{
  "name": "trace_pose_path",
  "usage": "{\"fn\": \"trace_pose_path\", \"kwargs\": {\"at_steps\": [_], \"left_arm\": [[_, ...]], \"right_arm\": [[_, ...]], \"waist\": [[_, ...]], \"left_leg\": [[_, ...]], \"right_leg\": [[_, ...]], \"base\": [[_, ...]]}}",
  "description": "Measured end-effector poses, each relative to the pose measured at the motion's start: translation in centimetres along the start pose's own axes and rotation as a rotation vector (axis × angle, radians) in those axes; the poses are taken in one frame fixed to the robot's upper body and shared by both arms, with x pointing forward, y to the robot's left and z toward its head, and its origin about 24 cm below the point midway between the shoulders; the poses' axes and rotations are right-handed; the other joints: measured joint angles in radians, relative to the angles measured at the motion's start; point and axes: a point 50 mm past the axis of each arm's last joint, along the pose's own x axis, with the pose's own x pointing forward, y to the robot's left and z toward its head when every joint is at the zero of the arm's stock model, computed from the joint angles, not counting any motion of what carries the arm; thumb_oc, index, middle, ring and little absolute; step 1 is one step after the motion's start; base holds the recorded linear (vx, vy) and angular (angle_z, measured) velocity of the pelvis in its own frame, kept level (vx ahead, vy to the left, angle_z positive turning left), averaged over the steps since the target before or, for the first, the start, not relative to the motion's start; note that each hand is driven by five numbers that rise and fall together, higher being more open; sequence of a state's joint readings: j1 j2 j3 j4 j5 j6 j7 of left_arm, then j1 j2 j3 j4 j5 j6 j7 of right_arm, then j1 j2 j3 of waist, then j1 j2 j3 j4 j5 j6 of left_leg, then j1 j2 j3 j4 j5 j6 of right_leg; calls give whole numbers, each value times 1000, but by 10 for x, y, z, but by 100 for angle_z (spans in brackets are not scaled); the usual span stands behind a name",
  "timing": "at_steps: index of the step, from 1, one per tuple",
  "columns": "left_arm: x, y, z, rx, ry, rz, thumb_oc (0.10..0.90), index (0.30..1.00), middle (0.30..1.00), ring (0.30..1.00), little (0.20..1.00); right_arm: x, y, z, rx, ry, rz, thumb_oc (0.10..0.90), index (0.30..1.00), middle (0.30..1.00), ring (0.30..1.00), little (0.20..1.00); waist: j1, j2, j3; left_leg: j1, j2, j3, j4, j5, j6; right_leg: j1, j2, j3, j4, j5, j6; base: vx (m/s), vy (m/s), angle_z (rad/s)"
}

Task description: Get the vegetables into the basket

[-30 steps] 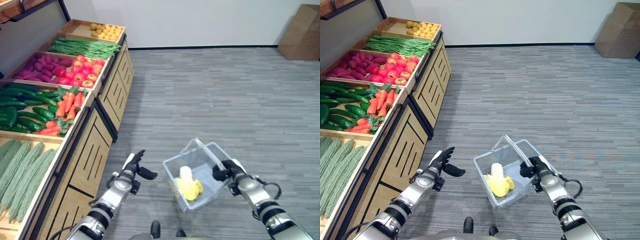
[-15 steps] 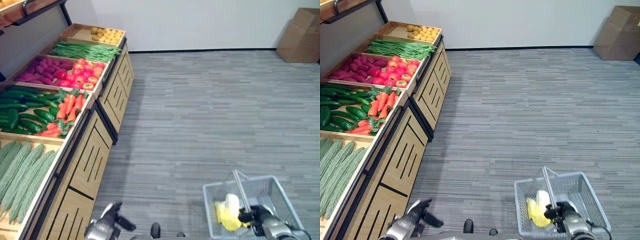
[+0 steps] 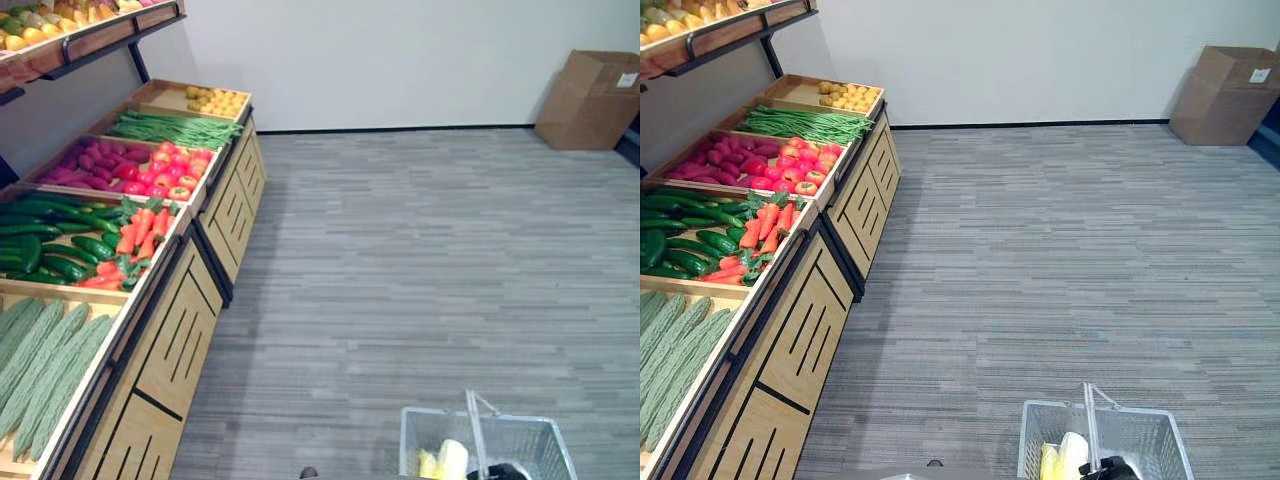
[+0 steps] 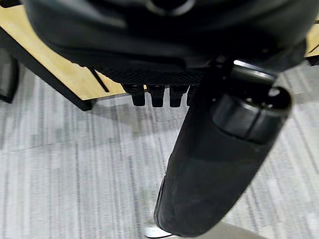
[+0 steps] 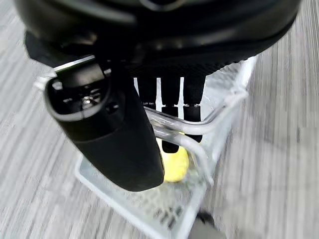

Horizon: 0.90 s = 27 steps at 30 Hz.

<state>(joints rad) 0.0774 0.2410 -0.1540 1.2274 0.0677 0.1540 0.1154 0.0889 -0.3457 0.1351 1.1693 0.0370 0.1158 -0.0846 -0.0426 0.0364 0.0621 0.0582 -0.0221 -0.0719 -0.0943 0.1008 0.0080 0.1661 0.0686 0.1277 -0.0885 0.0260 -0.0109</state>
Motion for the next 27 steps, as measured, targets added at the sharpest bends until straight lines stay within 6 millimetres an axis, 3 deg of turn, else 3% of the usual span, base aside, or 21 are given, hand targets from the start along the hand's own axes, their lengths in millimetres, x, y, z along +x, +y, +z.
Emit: {"fn": "trace_pose_path", "kwargs": {"at_steps": [11, 19, 23, 25, 26, 27], "left_arm": [[-1, -8, 1, -75, 2, -18, 900, 1000, 1000, 1000, 1000], [0, -5, 15, -94, -31, -8, 900, 1000, 1000, 1000, 1000], [0, -5, 16, -95, -34, -6, 900, 1000, 1000, 1000, 1000], [0, 3, 30, -163, -60, 21, 900, 1000, 1000, 1000, 1000], [0, 10, 50, -233, -108, 29, 900, 1000, 1000, 1000, 1000], [0, 10, 52, -248, -104, 27, 900, 1000, 1000, 1000, 1000]], "right_arm": [[1, 6, 8, 56, -8, 29, 400, 300, 300, 300, 300], [2, 5, 19, 59, -42, 28, 400, 300, 300, 300, 300], [2, 5, 24, 60, -55, 27, 400, 300, 300, 300, 300], [2, 10, 32, 72, -80, 40, 400, 300, 300, 300, 300], [2, 14, 43, 109, -98, 53, 400, 300, 300, 300, 300], [1, 14, 45, 119, -109, 54, 400, 300, 300, 300, 300]], "waist": [[2, -1, 1], [2, -8, 38], [2, -9, 51], [1, -38, 88], [22, -80, 143], [30, -91, 152]], "left_leg": [[-20, 3, -20, 1, 4, -8], [-30, 10, -50, 4, 11, -34], [-31, 14, -52, 8, 18, -28], [-113, -17, -60, 140, 17, -53], [-189, -52, -54, 252, 75, -135], [-213, -60, -58, 293, 93, -155]], "right_leg": [[-13, 7, -21, 3, -6, -10], [-29, 18, -53, 35, -26, -26], [-28, 25, -55, 38, -33, -28], [-58, 17, -59, 73, -82, -59], [-82, -14, -58, 111, -74, -86], [-90, -18, -58, 132, -78, -92]], "base": [[3, -53, 6], [20, -47, 12], [50, -178, 6], [37, -133, 46], [72, -143, 43], [58, -112, 25]]}}
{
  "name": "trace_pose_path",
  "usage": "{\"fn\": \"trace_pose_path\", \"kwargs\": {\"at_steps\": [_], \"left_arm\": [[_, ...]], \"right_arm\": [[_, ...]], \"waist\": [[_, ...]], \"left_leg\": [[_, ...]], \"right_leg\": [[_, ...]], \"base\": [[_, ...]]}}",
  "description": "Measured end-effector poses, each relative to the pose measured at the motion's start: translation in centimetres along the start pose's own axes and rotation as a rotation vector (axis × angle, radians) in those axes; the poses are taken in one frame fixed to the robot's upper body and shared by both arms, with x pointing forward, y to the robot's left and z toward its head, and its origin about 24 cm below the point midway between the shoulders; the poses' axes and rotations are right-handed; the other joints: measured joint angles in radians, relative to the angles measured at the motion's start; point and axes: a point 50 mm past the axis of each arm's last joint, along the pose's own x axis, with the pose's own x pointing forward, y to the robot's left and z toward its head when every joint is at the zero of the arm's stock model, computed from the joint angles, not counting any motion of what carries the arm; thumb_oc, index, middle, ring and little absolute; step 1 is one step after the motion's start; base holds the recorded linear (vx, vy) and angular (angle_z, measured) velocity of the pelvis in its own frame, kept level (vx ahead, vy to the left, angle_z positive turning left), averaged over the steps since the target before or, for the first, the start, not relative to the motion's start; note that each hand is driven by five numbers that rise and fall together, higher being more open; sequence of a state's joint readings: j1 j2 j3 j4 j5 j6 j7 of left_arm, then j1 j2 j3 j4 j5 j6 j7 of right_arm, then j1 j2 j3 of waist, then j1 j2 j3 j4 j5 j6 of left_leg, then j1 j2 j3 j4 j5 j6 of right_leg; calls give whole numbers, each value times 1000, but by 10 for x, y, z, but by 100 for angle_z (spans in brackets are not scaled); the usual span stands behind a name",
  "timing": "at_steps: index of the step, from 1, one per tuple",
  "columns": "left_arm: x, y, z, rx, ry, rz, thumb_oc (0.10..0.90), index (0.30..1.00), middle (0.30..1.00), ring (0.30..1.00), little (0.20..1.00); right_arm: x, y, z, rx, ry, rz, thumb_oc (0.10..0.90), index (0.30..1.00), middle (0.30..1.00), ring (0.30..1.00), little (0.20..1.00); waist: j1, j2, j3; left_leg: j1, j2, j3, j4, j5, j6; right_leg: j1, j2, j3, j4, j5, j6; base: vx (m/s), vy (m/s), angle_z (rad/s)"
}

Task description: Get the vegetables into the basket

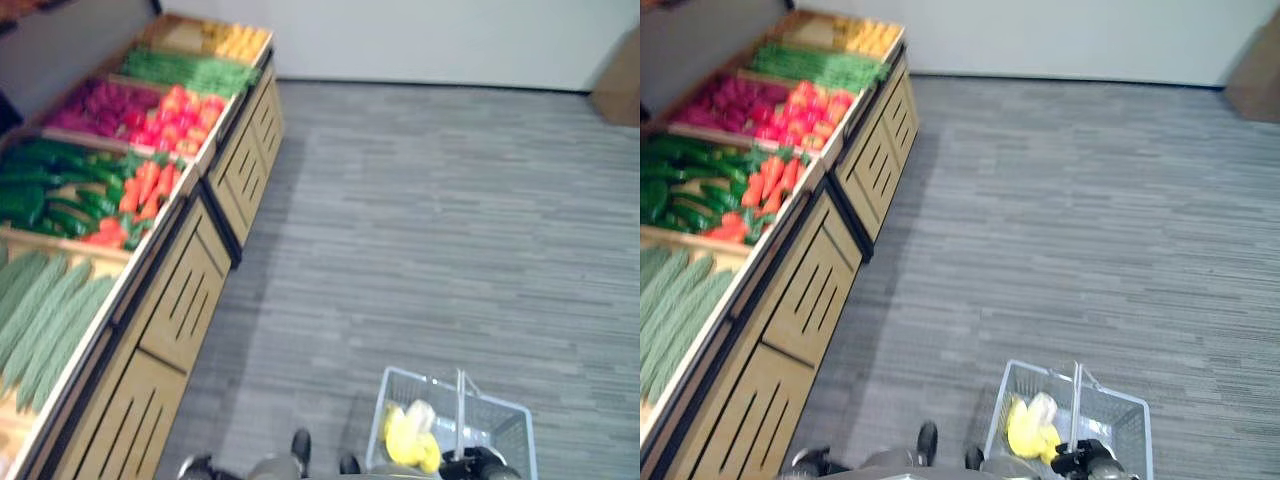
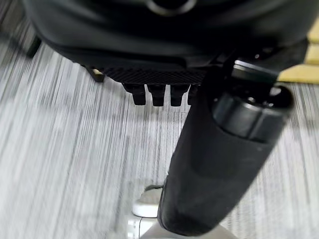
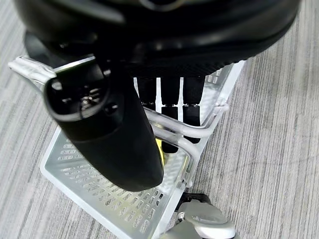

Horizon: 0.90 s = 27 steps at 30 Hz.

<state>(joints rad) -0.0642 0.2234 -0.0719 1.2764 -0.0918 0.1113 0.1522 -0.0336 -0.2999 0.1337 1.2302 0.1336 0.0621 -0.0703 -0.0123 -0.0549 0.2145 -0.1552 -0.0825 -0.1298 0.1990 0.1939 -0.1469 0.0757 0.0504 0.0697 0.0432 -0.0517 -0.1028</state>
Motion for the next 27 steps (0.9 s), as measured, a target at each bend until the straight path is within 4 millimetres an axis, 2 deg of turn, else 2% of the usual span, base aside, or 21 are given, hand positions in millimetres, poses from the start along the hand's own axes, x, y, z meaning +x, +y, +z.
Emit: {"fn": "trace_pose_path", "kwargs": {"at_steps": [1, 2, 4, 5, 6, 7, 9, 10, 12, 14, 15, 16, 18, 19, 20, 21, 22, 23, 25, 26, 27], "left_arm": [[0, 2, 2, -14, -2, 5, 900, 1000, 1000, 1000, 1000], [1, 4, 5, -14, -11, 9, 900, 1000, 1000, 1000, 1000], [0, 4, -3, -14, 14, 7, 900, 1000, 1000, 1000, 1000], [0, 1, -11, -40, 46, -2, 900, 1000, 1000, 1000, 1000], [0, -1, -8, -49, 39, -6, 900, 1000, 1000, 1000, 1000], [0, -3, -11, -51, 45, -12, 900, 1000, 1000, 1000, 1000], [-2, -6, -23, -54, 79, -21, 900, 1000, 1000, 1000, 1000], [-2, -8, -27, -54, 96, -25, 900, 1000, 1000, 1000, 1000], [-4, -15, -34, -58, 120, -36, 900, 1000, 1000, 1000, 1000], [-6, -22, -39, -72, 135, -53, 900, 1000, 1000, 1000, 1000], [-6, -21, -44, -104, 152, -46, 900, 1000, 1000, 1000, 1000], [-7, -21, -51, -111, 170, -45, 900, 1000, 1000, 1000, 1000], [-8, -18, -60, -110, 194, -33, 900, 1000, 1000, 1000, 1000], [-8, -13, -63, -101, 206, -8, 900, 1000, 1000, 1000, 1000], [-7, -9, -63, -93, 198, 2, 900, 1000, 1000, 1000, 1000], [-7, -2, -64, -78, 191, 16, 900, 1000, 1000, 1000, 1000], [-5, 4, -59, -68, 167, 30, 900, 1000, 1000, 1000, 1000], [-3, 9, -47, -67, 128, 42, 900, 1000, 1000, 1000, 1000], [0, 6, -20, -79, 52, 33, 900, 1000, 1000, 1000, 1000], [0, 0, 3, -91, -8, 13, 900, 1000, 1000, 1000, 1000], [0, -6, 13, -97, -32, -4, 900, 1000, 1000, 1000, 1000]], "right_arm": [[0, 0, 3, 3, -13, 4, 400, 300, 300, 300, 300], [0, 1, 4, 3, -18, 6, 400, 300, 300, 300, 300], [0, 1, 1, 4, -11, 6, 400, 300, 300, 300, 300], [0, 0, -3, 40, -1, 0, 400, 300, 300, 300, 300], [0, -2, -2, 50, 4, -4, 400, 300, 300, 300, 300], [0, -3, -3, 58, 8, -11, 400, 300, 300, 300, 300], [0, -4, -2, 57, 15, -16, 400, 300, 300, 300, 300], [0, -4, 0, 56, 11, -13, 400, 300, 300, 300, 300], [1, -3, 3, 44, 8, -12, 400, 300, 300, 300, 300], [0, -2, -6, 38, 35, -10, 400, 300, 300, 300, 300], [0, 0, -10, 26, 58, -3, 400, 300, 300, 300, 300], [-1, 0, -19, 23, 82, -4, 400, 300, 300, 300, 300], [-4, 0, -34, 14, 119, 0, 400, 300, 300, 300, 300], [-5, 7, -40, -24, 141, 15, 400, 300, 300, 300, 300], [-5, 13, -42, -21, 144, 32, 400, 300, 300, 300, 300], [-6, 21, -40, -22, 130, 57, 400, 300, 300, 300, 300], [-7, 28, -40, -36, 120, 77, 400, 300, 300, 300, 300], [-7, 33, -37, -42, 102, 93, 400, 300, 300, 300, 300], [-5, 32, -22, -36, 54, 88, 400, 300, 300, 300, 300], [-3, 29, -11, -20, 24, 74, 400, 300, 300, 300, 300], [-3, 26, -6, -6, -8, 65, 400, 300, 300, 300, 300]], "waist": [[4, -9, 10], [6, -17, 19], [4, -26, 23], [1, -19, 15], [5, -6, 23], [16, -1, 35], [38, 21, 38], [45, 33, 41], [61, 45, 47], [81, 54, 42], [100, 49, 26], [118, 43, -8], [122, 23, -73], [109, 14, -110], [109, 5, -133], [115, -16, -154], [111, -41, -178], [111, -64, -194], [116, -71, -197], [127, -41, -169], [125, -12, -146]], "left_leg": [[-31, -8, 1, 52, 14, 0], [-53, -12, 8, 101, 4, 8], [-65, 6, 40, 146, -52, 57], [-65, 26, 59, -6, -67, 55], [-69, 29, 61, -62, -69, 54], [-81, 41, 47, -146, -66, 51], [-91, 61, -8, -293, -55, 36], [-113, 67, -28, -295, -52, 38], [-148, 76, -11, -295, -47, 43], [-160, 94, 91, -292, -50, 48], [-139, 95, 116, -271, -41, 95], [-131, 92, 131, -259, -33, 112], [-116, 76, 170, -253, -41, 120], [-49, 62, 213, -288, 25, 158], [-29, 63, 232, -292, 19, 182], [-11, 53, 241, -286, 9, 220], [8, 36, 251, -281, -16, 232], [26, 9, 258, -282, -44, 253], [42, -22, 246, -267, -82, 276], [81, -29, 238, -263, -124, 290], [118, -31, 220, -264, -136, 302]], "right_leg": [[-13, -4, -2, 23, -8, -10], [-15, -10, -15, 22, -8, -12], [10, -7, -23, 7, -8, -23], [8, 0, -16, -6, -35, -37], [6, 3, -16, -6, -29, -45], [7, 16, 2, -9, -21, -33], [13, 42, 51, -25, -21, -32], [25, 49, 69, -36, -21, -33], [61, 60, 108, -58, -32, -32], [102, 55, 150, -53, -54, -44], [163, 37, 208, -60, -103, -7], [173, 17, 230, -61, -120, 8], [197, -20, 241, -68, -148, 39], [186, -34, 204, 60, -178, 103], [153, -35, 184, 156, -178, 139], [120, -42, 167, 251, -185, 184], [100, -66, 150, 302, -179, 192], [64, -119, 120, 396, -128, 233], [23, -164, 111, 483, -117, 243], [-40, -199, 45, 610, 35, 225], [-72, -228, -25, 706, 44, 203]], "base": [[102, -54, 7], [182, -37, 3], [269, -28, 12], [241, 14, 27], [248, 30, 23], [246, 36, -16], [306, 56, -45], [349, 95, -59], [410, 156, -63], [572, 264, -92], [661, 332, -112], [623, 295, -104], [473, 175, -55], [440, 168, -40], [415, 182, -44], [382, 192, -38], [360, 213, -32], [332, 240, -15], [310, 322, 2], [293, 359, 16], [306, 329, 28]]}}
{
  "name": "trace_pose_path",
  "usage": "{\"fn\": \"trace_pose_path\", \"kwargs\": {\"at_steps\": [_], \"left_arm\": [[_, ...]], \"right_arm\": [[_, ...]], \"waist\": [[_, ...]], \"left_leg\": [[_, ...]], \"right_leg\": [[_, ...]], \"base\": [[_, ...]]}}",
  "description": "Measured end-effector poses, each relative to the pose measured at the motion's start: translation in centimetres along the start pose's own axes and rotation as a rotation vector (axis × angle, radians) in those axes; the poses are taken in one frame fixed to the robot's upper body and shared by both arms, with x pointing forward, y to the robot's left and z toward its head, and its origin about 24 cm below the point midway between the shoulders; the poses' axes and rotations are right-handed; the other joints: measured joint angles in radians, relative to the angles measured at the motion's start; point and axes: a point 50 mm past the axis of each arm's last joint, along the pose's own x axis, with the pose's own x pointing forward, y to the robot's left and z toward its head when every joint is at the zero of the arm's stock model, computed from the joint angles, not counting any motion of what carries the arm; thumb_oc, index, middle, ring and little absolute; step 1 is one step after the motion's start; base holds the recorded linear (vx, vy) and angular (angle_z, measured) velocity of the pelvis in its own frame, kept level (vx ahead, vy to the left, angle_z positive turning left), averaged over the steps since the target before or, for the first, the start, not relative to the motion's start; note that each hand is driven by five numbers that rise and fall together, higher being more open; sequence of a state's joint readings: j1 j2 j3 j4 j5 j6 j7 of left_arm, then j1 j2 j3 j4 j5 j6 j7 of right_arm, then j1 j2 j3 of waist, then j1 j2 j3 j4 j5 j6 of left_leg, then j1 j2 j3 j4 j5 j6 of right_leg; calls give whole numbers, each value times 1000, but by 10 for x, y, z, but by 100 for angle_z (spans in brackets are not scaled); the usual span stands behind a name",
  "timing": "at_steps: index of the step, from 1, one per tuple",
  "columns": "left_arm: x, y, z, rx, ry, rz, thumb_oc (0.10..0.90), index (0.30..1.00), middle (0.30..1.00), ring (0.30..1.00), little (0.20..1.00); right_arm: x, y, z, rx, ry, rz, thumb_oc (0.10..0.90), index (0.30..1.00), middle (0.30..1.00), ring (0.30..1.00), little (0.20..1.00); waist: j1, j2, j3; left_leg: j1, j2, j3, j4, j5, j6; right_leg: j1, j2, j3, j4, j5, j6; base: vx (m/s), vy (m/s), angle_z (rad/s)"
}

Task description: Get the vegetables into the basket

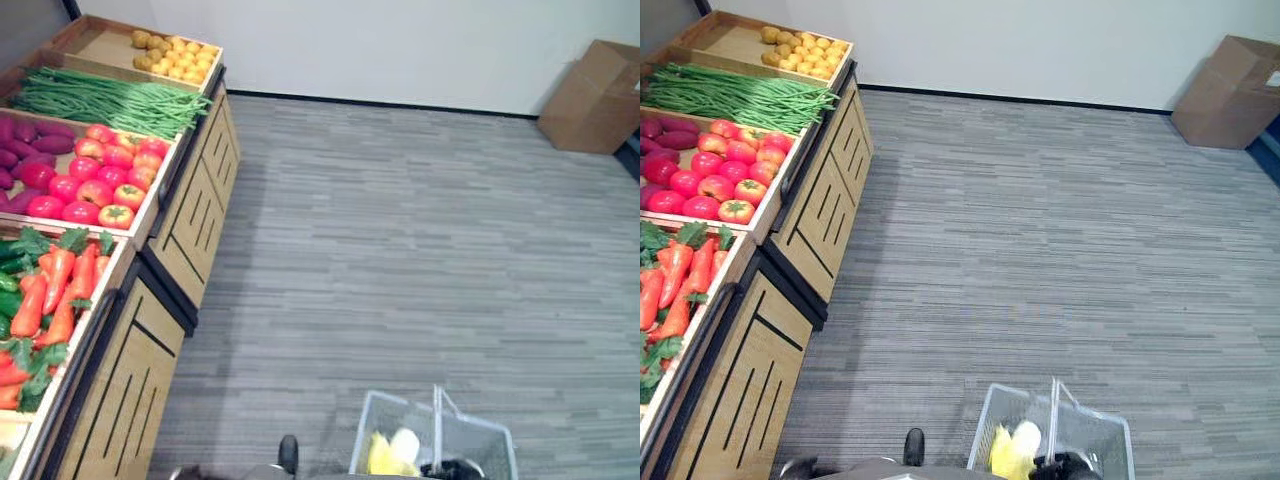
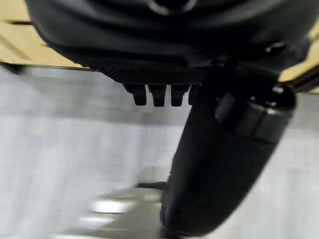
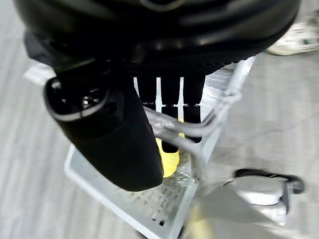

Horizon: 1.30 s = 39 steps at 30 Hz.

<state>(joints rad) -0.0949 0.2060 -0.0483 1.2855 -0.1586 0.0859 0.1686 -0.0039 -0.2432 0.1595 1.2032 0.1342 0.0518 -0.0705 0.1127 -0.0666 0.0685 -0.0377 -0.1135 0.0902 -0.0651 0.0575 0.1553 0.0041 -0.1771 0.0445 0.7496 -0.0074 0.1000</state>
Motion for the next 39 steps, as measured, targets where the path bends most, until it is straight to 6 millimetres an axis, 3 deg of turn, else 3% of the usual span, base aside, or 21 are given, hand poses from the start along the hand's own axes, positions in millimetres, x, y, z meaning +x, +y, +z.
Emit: {"fn": "trace_pose_path", "kwargs": {"at_steps": [3, 4, 5, 9, 10, 11, 13, 14, 16, 17, 18, 19, 20, 21, 23, 26, 27, 29, 32, 36, 39], "left_arm": [[-1, -10, 6, 17, -30, -28, 900, 1000, 1000, 1000, 1000], [-1, -9, 8, 14, -32, -23, 900, 1000, 1000, 1000, 1000], [-1, -8, 7, 14, -29, -20, 900, 1000, 1000, 1000, 1000], [0, 2, 1, 24, -6, 3, 900, 1000, 1000, 1000, 1000], [0, 4, -5, 27, 12, 10, 900, 1000, 1000, 1000, 1000], [0, 6, -9, 30, 27, 14, 900, 1000, 1000, 1000, 1000], [0, 11, -23, 44, 84, 24, 900, 1000, 1000, 1000, 1000], [-1, 13, -29, 65, 100, 28, 900, 1000, 1000, 1000, 1000], [-1, 10, -33, 69, 104, 20, 900, 1000, 1000, 1000, 1000], [-2, 6, -38, 82, 113, 7, 900, 1000, 1000, 1000, 1000], [-2, 5, -39, 81, 113, 0, 900, 1000, 1000, 1000, 1000], [-3, 4, -42, 81, 119, -5, 900, 1000, 1000, 1000, 1000], [-4, 1, -46, 78, 119, -14, 900, 1000, 1000, 1000, 1000], [-4, -2, -45, 77, 117, -20, 900, 1000, 1000, 1000, 1000], [-4, -4, -39, 73, 102, -23, 900, 1000, 1000, 1000, 1000], [-2, -6, -26, 69, 74, -26, 900, 1000, 1000, 1000, 1000], [-2, -6, -25, 62, 65, -28, 900, 1000, 1000, 1000, 1000], [-2, -7, -24, 45, 60, -28, 900, 1000, 1000, 1000, 1000], [-3, -7, -30, 39, 78, -29, 900, 1000, 1000, 1000, 1000], [-3, -7, -27, 30, 72, -27, 900, 1000, 1000, 1000, 1000], [-2, -6, -25, 16, 63, -27, 900, 1000, 1000, 1000, 1000]], "right_arm": [[1, -9, 15, -11, -65, -24, 400, 300, 300, 300, 300], [0, -11, 29, -2, -126, -33, 400, 300, 300, 300, 300], [0, -12, 35, 0, -150, -36, 400, 300, 300, 300, 300], [0, -13, 55, 81, -199, -26, 400, 300, 300, 300, 300], [0, -12, 58, 80, -205, -21, 400, 300, 300, 300, 300], [0, -11, 59, 83, -208, -16, 400, 300, 300, 300, 300], [0, -2, 61, 109, -203, 12, 400, 300, 300, 300, 300], [1, 4, 55, 138, -178, 22, 400, 300, 300, 300, 300], [2, 3, 54, 162, -157, 16, 400, 300, 300, 300, 300], [3, -2, 46, 157, -123, 1, 400, 300, 300, 300, 300], [3, -5, 38, 151, -89, -8, 400, 300, 300, 300, 300], [3, -8, 34, 150, -73, -15, 400, 300, 300, 300, 300], [3, -15, 29, 146, -47, -33, 400, 300, 300, 300, 300], [3, -18, 26, 145, -38, -42, 400, 300, 300, 300, 300], [3, -25, 13, 133, 6, -64, 400, 300, 300, 300, 300], [0, -32, -6, 128, 51, -86, 400, 300, 300, 300, 300], [-1, -32, -18, 128, 84, -89, 400, 300, 300, 300, 300], [-2, -32, -19, 122, 87, -86, 400, 300, 300, 300, 300], [-1, -32, -17, 89, 74, -78, 400, 300, 300, 300, 300], [-3, -30, -25, 80, 94, -73, 400, 300, 300, 300, 300], [-2, -29, -24, 75, 94, -70, 400, 300, 300, 300, 300]], "waist": [[-11, 83, 25], [-32, 110, 52], [-48, 120, 56], [-80, 98, 91], [-80, 87, 97], [-81, 69, 107], [-109, 29, 112], [-126, -6, 107], [-122, 1, 116], [-151, 28, 112], [-163, 37, 107], [-155, 44, 99], [-147, 67, 80], [-155, 78, 73], [-152, 80, 71], [-161, 81, 69], [-160, 79, 65], [-159, 77, 57], [-157, 55, 58], [-153, 52, 45], [-154, 40, 42]], "left_leg": [[71, 19, -28, 3, -48, 36], [103, 36, -44, -3, -52, 18], [115, 42, -60, -4, -58, 20], [203, 61, -125, -12, -102, -18], [224, 68, -136, -12, -119, -31], [244, 66, -147, -13, -135, -34], [277, 69, -217, -10, -191, -45], [305, 69, -260, -10, -202, -88], [338, 92, -247, 13, -212, -121], [359, 133, -283, 51, -199, -153], [377, 140, -305, 71, -189, -170], [389, 147, -298, 86, -187, -177], [384, 164, -289, 119, -179, -188], [355, 176, -314, 171, -179, -189], [303, 159, -335, 295, -164, -244], [272, 178, -393, 366, -94, -324], [276, 182, -393, 372, -76, -329], [277, 207, -398, 356, -40, -352], [263, 215, -387, 378, -31, -357], [212, 239, -360, 408, -37, -366], [160, 234, -289, 392, -68, -351]], "right_leg": [[-121, -12, -86, 104, -53, -33], [-178, 4, -111, 104, -120, -41], [-212, 28, -116, 75, -137, -40], [-320, 120, -94, -191, -152, -31], [-317, 156, -42, -404, -116, -23], [-330, 165, -20, -485, -86, -22], [-336, 187, 121, -682, -8, 1], [-318, 177, 130, -727, 37, 19], [-289, 192, 114, -702, 116, 9], [-237, 211, 97, -677, 123, -1], [-206, 222, 99, -661, 133, -26], [-199, 231, 97, -644, 135, -48], [-187, 249, 85, -621, 122, -96], [-177, 250, 66, -621, 118, -102], [-142, 248, 41, -628, 110, -159], [-85, 249, -12, -657, 81, -177], [-65, 252, -33, -667, 71, -191], [-59, 269, -53, -667, 49, -218], [-32, 269, -85, -679, 25, -217], [-23, 260, -168, -715, 29, -216], [10, 245, -177, -780, 44, -203]], "base": [[346, 150, 11], [238, -14, 20], [388, -46, 48], [375, -106, 53], [450, -108, 41], [715, -191, 51], [425, -122, 88], [281, -110, 100], [476, -244, 74], [400, -240, 97], [359, -258, 100], [261, -268, 41], [259, -268, 23], [238, -264, 35], [226, -259, 38], [260, -310, 47], [235, -275, 61], [166, -195, 33], [192, -248, 35], [79, -111, 66], [86, -45, 70]]}}
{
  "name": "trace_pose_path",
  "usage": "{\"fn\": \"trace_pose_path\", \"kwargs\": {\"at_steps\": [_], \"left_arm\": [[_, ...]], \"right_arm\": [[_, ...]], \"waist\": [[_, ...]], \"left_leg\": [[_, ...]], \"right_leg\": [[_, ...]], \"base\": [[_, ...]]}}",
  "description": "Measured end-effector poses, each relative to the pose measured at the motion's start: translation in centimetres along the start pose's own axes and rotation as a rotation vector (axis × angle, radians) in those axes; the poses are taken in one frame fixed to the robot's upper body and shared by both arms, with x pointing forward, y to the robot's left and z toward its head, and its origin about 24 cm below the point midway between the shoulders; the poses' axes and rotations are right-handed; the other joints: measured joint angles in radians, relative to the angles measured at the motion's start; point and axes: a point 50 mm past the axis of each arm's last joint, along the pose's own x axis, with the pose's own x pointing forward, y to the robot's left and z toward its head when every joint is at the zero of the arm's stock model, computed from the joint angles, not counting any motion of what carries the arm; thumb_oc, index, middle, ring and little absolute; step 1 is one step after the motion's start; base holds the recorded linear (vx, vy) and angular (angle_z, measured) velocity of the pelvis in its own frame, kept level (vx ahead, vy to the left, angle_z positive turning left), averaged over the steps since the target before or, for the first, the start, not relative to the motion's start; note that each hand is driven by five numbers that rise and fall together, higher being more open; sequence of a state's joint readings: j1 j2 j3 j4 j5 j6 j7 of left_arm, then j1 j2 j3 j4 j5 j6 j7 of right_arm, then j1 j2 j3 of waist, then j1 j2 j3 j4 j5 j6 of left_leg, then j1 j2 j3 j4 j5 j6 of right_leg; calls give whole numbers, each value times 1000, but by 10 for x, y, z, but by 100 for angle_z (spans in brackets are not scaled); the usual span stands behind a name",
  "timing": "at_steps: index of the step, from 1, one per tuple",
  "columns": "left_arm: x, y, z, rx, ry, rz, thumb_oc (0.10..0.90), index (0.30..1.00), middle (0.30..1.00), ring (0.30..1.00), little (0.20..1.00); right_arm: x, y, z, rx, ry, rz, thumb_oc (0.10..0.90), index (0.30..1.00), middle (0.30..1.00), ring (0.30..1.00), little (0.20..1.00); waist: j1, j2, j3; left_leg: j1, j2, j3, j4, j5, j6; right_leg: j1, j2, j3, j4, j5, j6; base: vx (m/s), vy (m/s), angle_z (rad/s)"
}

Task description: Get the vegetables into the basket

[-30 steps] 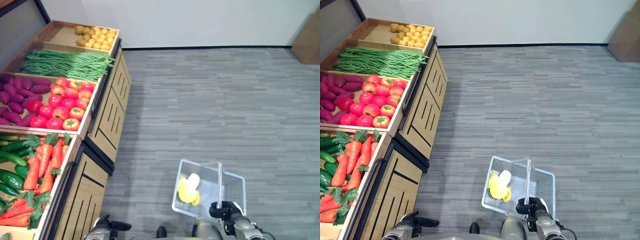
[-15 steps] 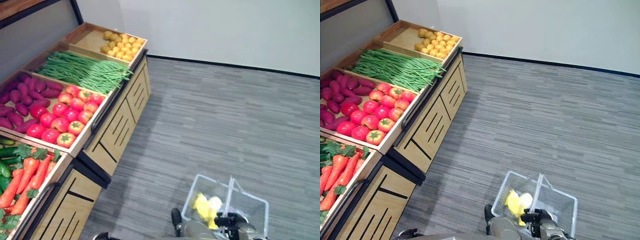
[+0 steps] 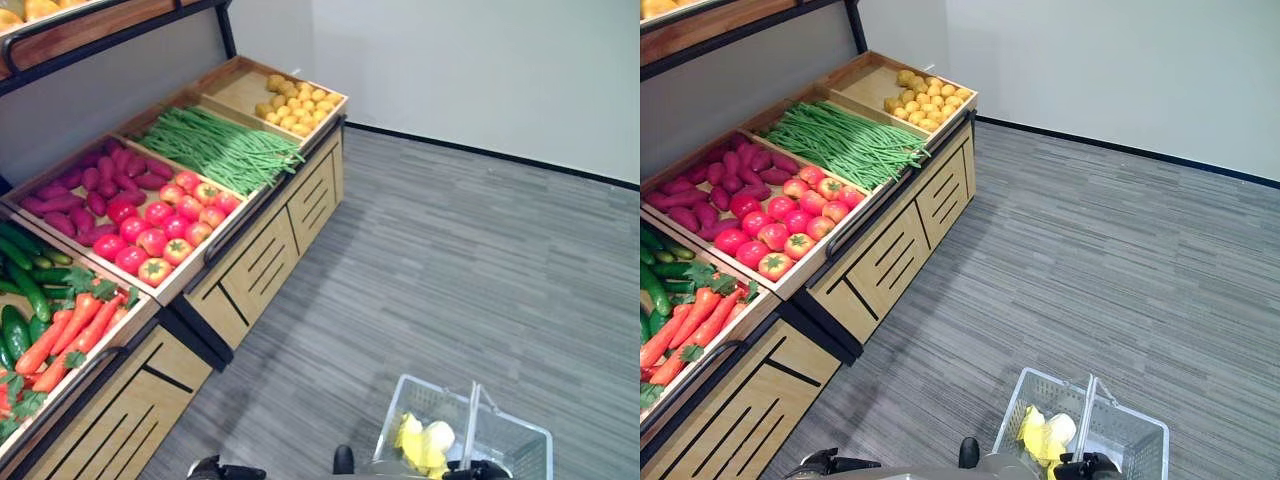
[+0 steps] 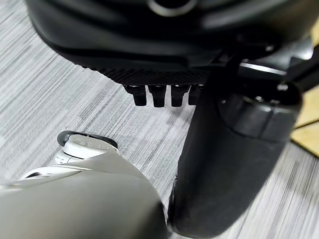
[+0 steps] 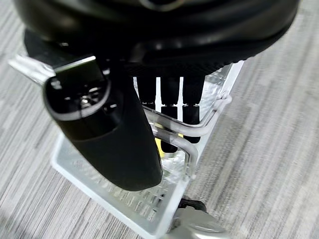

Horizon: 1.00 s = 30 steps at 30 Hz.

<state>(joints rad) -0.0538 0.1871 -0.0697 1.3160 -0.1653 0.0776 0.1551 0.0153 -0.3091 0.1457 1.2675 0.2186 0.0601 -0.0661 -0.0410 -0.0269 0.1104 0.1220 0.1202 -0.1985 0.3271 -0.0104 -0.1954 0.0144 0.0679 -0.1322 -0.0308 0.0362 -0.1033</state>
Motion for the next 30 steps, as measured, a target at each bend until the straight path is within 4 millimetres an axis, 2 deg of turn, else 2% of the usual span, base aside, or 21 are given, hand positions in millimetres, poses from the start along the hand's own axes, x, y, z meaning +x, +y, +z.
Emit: {"fn": "trace_pose_path", "kwargs": {"at_steps": [1, 2, 4, 5, 6, 8, 9, 10, 12, 13, 14, 15, 20, 26, 30], "left_arm": [[0, 0, 1, 5, -7, -6, 900, 1000, 1000, 1000, 1000], [0, 1, 9, 18, -36, -7, 900, 1000, 1000, 1000, 1000], [-1, -1, 18, 12, -72, -14, 900, 1000, 1000, 1000, 1000], [-1, -4, 19, 29, -80, -17, 900, 1000, 1000, 1000, 1000], [-1, -4, 9, 51, -49, -16, 900, 1000, 1000, 1000, 1000], [-1, -2, -11, 66, 9, -11, 900, 1000, 1000, 1000, 1000], [-2, -1, -23, 88, 59, -8, 900, 1000, 1000, 1000, 1000], [-2, -3, -23, 90, 60, -12, 900, 1000, 1000, 1000, 1000], [-2, -4, -20, 107, 51, -15, 900, 1000, 1000, 1000, 1000], [-2, -4, -21, 113, 49, -13, 900, 1000, 1000, 1000, 1000], [-2, -3, -21, 115, 44, -12, 900, 1000, 1000, 1000, 1000], [-2, -2, -20, 114, 40, -9, 900, 1000, 1000, 1000, 1000], [-1, 1, -19, 126, 30, -3, 900, 1000, 1000, 1000, 1000], [-2, 2, -25, 130, 45, -3, 900, 1000, 1000, 1000, 1000], [-2, 3, -27, 130, 49, -2, 900, 1000, 1000, 1000, 1000]], "right_arm": [[0, -2, 3, -6, -6, -4, 400, 300, 300, 300, 300], [1, -2, 10, -6, -20, -7, 400, 300, 300, 300, 300], [1, -6, 23, -8, -51, -21, 400, 300, 300, 300, 300], [1, -6, 32, -7, -72, -23, 400, 300, 300, 300, 300], [1, -3, 38, -11, -87, -15, 400, 300, 300, 300, 300], [0, 3, 42, -20, -125, 5, 400, 300, 300, 300, 300], [0, 7, 35, -35, -118, 16, 400, 300, 300, 300, 300], [0, 6, 26, -30, -95, 13, 400, 300, 300, 300, 300], [0, 4, 15, 6, -62, 4, 400, 300, 300, 300, 300], [0, 3, 6, 25, -36, 0, 400, 300, 300, 300, 300], [0, 3, 5, 24, -31, 0, 400, 300, 300, 300, 300], [0, 5, 3, 24, -25, 3, 400, 300, 300, 300, 300], [0, 12, -4, 26, 10, 17, 400, 300, 300, 300, 300], [-1, 12, -11, 20, 46, 16, 400, 300, 300, 300, 300], [-1, 11, -12, 14, 48, 14, 400, 300, 300, 300, 300]], "waist": [[4, -3, 2], [26, -21, 21], [56, -12, 47], [85, 16, 66], [100, 33, 68], [99, 44, 68], [60, 52, 67], [44, 61, 62], [38, 68, 60], [37, 75, 56], [35, 75, 54], [30, 71, 48], [26, 64, 6], [28, 55, -14], [30, 52, -14]], "left_leg": [[-25, -41, 14, -106, -49, 10], [-52, -126, 0, -293, -55, 43], [-115, -195, -9, -417, 0, 72], [-157, -203, -5, -417, 50, 81], [-158, -186, 20, -409, 61, 94], [-154, -164, 51, -360, 64, 104], [-155, -152, 59, -310, 54, 119], [-144, -144, 61, -317, 46, 132], [-124, -138, 74, -346, 66, 149], [-100, -143, 111, -383, 91, 181], [-96, -146, 124, -393, 101, 196], [-89, -153, 127, -407, 101, 197], [-54, -176, 144, -421, 91, 213], [-32, -172, 156, -416, 91, 232], [-24, -166, 153, -416, 83, 224]], "right_leg": [[5, -10, 29, -15, 27, 2], [-3, -47, 56, -28, 49, 6], [-3, -51, 149, -57, 78, 40], [-1, -32, 202, -62, 73, 33], [4, -17, 235, -59, 72, 29], [7, -9, 235, -58, 91, 8], [22, -5, 236, -56, 93, 8], [21, -2, 236, -56, 89, 13], [22, -1, 246, -56, 85, 18], [27, -13, 260, -55, 78, 34], [30, -18, 263, -56, 76, 50], [30, -29, 263, -55, 68, 73], [22, -55, 266, -1, 33, 115], [51, -52, 271, -22, 30, 117], [80, -48, 267, -56, 40, 105]], "base": [[128, -30, 70], [94, 34, 28], [104, 92, -49], [113, 122, -125], [107, 112, -154], [144, 117, -124], [174, 126, -60], [143, 111, -22], [77, 86, -19], [46, 65, -43], [56, 62, -43], [43, 38, -15], [74, 33, 0], [50, -1, -5], [34, -48, 2]]}}
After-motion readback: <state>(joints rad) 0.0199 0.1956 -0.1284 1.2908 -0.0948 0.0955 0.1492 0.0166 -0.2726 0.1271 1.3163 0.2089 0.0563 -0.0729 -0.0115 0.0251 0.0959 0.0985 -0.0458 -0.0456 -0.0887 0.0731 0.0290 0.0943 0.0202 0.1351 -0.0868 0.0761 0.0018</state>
